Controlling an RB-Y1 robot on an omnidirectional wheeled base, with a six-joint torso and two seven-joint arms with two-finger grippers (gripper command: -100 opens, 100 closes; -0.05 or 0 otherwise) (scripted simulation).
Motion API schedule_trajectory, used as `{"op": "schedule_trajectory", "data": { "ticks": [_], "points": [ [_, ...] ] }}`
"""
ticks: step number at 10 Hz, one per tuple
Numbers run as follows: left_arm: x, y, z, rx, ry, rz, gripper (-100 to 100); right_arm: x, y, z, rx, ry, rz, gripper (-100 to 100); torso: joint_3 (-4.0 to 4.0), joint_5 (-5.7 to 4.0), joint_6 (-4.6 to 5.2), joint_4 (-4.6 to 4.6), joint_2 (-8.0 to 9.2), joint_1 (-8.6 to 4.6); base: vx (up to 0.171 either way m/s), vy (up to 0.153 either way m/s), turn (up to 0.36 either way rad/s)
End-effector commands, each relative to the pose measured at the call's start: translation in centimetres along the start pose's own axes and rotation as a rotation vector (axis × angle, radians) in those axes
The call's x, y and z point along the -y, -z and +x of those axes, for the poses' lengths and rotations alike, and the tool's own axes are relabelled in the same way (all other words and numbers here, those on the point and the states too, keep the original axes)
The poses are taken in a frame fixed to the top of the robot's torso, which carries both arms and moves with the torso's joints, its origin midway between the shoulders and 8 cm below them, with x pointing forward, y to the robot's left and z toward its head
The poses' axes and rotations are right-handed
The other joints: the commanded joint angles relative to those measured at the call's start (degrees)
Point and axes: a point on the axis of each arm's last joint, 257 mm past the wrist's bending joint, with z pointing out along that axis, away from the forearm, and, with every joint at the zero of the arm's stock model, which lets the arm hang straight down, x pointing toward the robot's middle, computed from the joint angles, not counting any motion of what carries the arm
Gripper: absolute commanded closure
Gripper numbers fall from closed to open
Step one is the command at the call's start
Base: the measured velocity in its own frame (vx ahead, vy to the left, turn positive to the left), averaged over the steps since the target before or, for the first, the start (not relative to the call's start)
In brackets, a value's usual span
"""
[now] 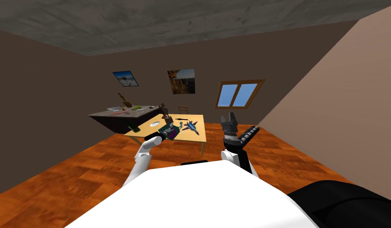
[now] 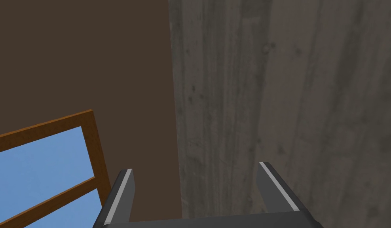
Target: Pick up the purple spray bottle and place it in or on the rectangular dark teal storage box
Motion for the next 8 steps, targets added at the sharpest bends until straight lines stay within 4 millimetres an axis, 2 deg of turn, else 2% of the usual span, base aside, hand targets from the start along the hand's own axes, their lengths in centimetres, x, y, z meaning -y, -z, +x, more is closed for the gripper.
{"op": "schedule_trajectory", "data": {
  "ticks": [1, 3, 8],
  "points": [
    [0.5, 0.4, 0.9, -0.01, 0.017, 0.004, 100, 0.0, 0.0, 0.0, 0.0, 0.0, 0.0, 0, 0.0, 0.0, 0.0, 0.0, 0.0, 0.0, 0.165, 0.186, -0.055],
    [1.0, 0.9, 1.8, -0.021, 0.031, 0.009, 100, 0.0, 0.0, 0.0, 0.0, 0.0, 0.0, 0, -0.1, -0.02, 0.04, -0.02, -0.2, -0.09, 0.177, 0.197, -0.063],
    [2.8, 2.3, 4.3, -0.047, 0.049, 0.026, 100, 0.0, 0.0, 0.0, 0.0, 0.0, 0.0, 0, 0.02, -0.05, 0.0, 0.0, 0.04, -0.15, 0.113, 0.193, -0.052]
  ]
}}
